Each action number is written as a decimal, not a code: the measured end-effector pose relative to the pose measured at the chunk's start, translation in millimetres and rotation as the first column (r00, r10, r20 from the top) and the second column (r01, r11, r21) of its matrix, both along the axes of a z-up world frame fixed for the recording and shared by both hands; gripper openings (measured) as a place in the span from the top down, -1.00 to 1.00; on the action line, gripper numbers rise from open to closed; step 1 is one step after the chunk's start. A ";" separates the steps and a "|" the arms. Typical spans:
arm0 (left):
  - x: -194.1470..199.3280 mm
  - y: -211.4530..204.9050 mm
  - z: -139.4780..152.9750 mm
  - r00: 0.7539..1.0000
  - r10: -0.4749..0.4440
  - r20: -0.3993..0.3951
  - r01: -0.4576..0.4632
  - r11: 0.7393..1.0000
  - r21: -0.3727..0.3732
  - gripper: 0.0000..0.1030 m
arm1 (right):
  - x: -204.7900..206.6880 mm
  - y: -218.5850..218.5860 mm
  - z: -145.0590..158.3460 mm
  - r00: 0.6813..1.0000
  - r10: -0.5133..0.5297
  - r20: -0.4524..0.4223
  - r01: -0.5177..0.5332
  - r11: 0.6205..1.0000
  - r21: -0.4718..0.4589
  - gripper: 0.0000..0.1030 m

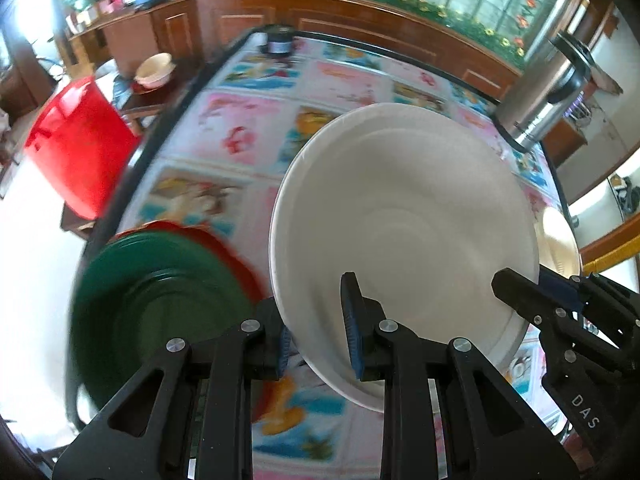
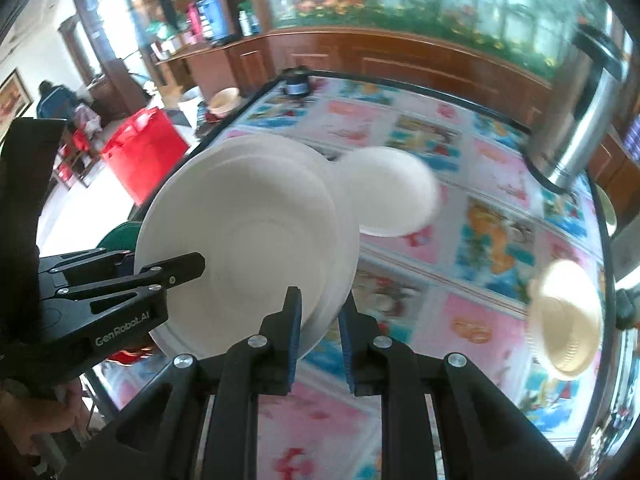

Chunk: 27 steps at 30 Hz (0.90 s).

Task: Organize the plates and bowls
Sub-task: 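Lift the white plate with both grippers and carry it over the green basin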

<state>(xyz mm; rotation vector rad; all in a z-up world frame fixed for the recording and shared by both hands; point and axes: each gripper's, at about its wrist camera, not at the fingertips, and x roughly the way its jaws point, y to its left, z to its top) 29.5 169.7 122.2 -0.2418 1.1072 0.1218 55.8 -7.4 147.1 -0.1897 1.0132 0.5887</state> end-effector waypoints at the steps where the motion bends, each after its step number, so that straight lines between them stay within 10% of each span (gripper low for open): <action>1: -7.7 11.4 2.5 1.000 0.009 0.003 -0.009 1.000 0.003 0.57 | -4.6 8.1 1.4 1.000 0.011 0.001 -0.011 1.000 0.002 0.63; 27: -93.5 119.4 -46.0 0.983 0.149 -0.104 -0.147 0.989 0.025 0.56 | -69.3 148.9 -48.6 0.968 0.234 -0.094 -0.245 0.961 -0.130 0.55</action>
